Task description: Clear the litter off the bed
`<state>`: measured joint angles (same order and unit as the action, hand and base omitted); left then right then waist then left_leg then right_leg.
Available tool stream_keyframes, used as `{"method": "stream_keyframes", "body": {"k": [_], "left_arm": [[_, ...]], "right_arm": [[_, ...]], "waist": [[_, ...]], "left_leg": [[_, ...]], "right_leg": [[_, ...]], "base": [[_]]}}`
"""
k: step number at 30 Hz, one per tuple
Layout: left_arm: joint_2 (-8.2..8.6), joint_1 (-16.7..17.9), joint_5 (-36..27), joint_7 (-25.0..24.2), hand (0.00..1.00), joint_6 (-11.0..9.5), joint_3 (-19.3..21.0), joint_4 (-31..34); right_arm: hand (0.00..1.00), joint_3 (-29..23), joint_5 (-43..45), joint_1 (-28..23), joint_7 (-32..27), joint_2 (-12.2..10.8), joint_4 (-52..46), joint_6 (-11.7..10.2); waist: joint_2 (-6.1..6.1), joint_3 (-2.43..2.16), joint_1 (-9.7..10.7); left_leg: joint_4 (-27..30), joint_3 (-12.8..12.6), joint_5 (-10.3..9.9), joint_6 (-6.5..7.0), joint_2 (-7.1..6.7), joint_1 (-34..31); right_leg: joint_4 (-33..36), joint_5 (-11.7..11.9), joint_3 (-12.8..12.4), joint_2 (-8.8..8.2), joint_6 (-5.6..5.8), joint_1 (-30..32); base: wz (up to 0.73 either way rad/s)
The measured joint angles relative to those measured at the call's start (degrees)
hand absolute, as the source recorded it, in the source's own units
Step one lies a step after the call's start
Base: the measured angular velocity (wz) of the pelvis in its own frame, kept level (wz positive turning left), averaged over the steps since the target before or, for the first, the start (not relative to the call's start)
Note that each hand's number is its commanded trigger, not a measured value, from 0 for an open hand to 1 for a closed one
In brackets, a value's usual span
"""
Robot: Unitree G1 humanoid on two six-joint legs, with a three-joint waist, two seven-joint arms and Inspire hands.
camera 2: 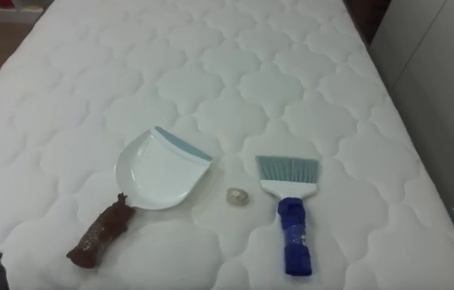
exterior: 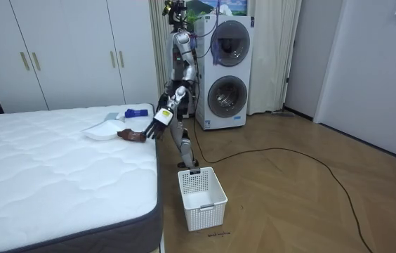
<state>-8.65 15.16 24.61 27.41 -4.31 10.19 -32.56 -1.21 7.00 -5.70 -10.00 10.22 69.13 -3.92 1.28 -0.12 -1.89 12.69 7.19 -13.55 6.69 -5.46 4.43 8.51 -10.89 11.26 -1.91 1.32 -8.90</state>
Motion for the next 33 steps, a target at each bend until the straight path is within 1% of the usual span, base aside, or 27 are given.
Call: {"method": "stream_keyframes", "body": {"k": [2, 3, 6, 9, 13, 17, 19, 23, 26, 29, 31, 33], "left_arm": [[-0.05, -1.08, 0.80, 0.96, 0.00, -0.34, -1.09, 0.68], [-0.06, -1.65, 1.05, 1.15, 0.00, -0.41, -2.07, 1.46], [-0.06, -2.71, 1.54, 1.18, 0.00, -1.10, -4.43, 2.84], [-0.13, -3.68, 1.61, 1.16, 0.00, -1.38, -6.04, 4.66], [-0.41, -5.09, 1.32, 1.06, 0.00, -2.20, -6.16, 4.73], [-1.33, -6.09, 1.40, 0.52, 0.00, -2.24, -6.15, 4.72], [-1.41, -6.45, 1.73, 0.25, 0.00, -2.24, -6.15, 4.68], [-1.41, -8.33, 1.82, -0.73, 0.00, -2.14, -7.24, 1.75], [-1.43, -9.65, 1.84, -1.09, 0.00, -2.13, -7.51, 0.22], [-1.44, -11.92, 1.81, -1.75, 0.00, -2.12, -8.14, -3.20], [-1.43, -13.56, 1.81, -2.21, 0.00, -2.12, -8.33, -4.29], [-1.43, -16.37, 1.76, -2.63, 0.00, -2.18, -9.55, -6.83]], "right_arm": [[0.00, 0.06, -0.54, -0.14, 0.15, -0.02, 0.17, -0.28], [0.00, 0.06, -0.65, -0.15, 0.24, -0.03, 0.17, -0.31], [0.00, 0.04, -0.99, -0.17, 0.33, -0.02, 0.20, -0.55], [0.00, 0.04, -1.00, -0.29, 0.86, 0.22, 0.20, -0.96], [0.00, 0.05, -0.90, -0.31, 0.88, 0.41, 0.26, -0.99], [0.00, 0.09, 0.24, -0.23, 1.47, 0.82, -0.20, -1.08], [0.00, 0.10, 0.12, -0.20, 1.51, 1.00, -0.28, -1.09], [0.00, 1.26, -0.33, 0.39, 2.95, 1.10, -0.11, -1.05], [0.00, 2.60, -0.27, 1.07, 3.87, 1.10, -0.11, -1.02], [0.00, 3.66, -0.01, 1.87, 3.87, 1.07, -0.04, -0.99], [0.00, 4.46, 0.23, 2.72, 3.86, 0.97, 0.04, -1.00], [0.00, 4.98, -0.07, 3.60, 3.81, 0.90, 0.76, -1.01]], "waist": [[-0.24, 0.04, 0.09], [-0.27, 0.11, 0.10], [-0.24, 0.13, 0.25], [-0.31, 0.31, 0.29], [-0.32, 0.33, 0.40], [-0.35, 0.27, 0.36], [-0.38, 0.27, 0.36], [-0.48, 0.36, 0.56], [-0.49, 0.43, 0.69], [-0.45, 0.49, 1.49], [-0.26, 0.63, 1.81], [0.10, 0.87, 1.94]], "left_leg": [[0.25, 0.39, 0.01, 0.01, -0.06, 0.00], [0.31, 0.57, 0.01, 0.01, -0.09, -0.01], [0.53, 0.86, 0.01, 0.01, -0.21, -0.31], [0.80, 0.89, 0.01, 0.01, -0.25, -0.88], [0.80, 0.99, 0.01, 0.01, -0.24, -1.12], [1.20, 0.88, 0.01, 0.01, -0.24, -2.33], [1.87, 0.84, 0.00, 0.01, -0.28, -3.17], [2.16, 0.59, 0.02, -0.02, -0.25, -4.17], [2.30, -0.12, 0.07, -0.10, -0.09, -5.43], [3.20, -0.61, 0.07, -0.10, -0.07, -7.46], [4.00, -0.74, 0.07, -0.10, -0.02, -9.03], [4.56, -0.84, 0.08, -0.10, -0.03, -10.21]], "right_leg": [[-0.15, 0.00, 0.12, 0.00, 0.00, -0.05], [-0.22, 0.00, 0.10, -0.02, 0.00, -0.14], [-0.61, 0.00, 0.09, -0.08, 0.00, -0.32], [-0.79, 0.00, 0.03, -0.11, 0.00, -0.13], [-0.79, 0.00, -0.04, -0.09, 0.00, 0.02], [-0.60, 0.00, 0.01, -0.13, 0.00, 1.10], [-0.51, 0.00, -0.06, -0.18, 0.00, 1.72], [-0.17, 0.00, -0.27, -0.22, 0.00, 2.80], [0.34, 0.02, -0.44, -0.21, -0.04, 4.31], [0.63, 0.11, -0.84, -0.22, -0.17, 6.08], [1.28, 0.12, -0.94, -0.19, -0.20, 7.55], [1.45, 0.19, -0.99, -0.20, -0.29, 8.75]], "base": [[0.06], [0.09], [0.07], [0.10], [0.05], [0.00], [0.00], [-0.01], [-0.08], [-0.03], [0.00], [0.00]]}}
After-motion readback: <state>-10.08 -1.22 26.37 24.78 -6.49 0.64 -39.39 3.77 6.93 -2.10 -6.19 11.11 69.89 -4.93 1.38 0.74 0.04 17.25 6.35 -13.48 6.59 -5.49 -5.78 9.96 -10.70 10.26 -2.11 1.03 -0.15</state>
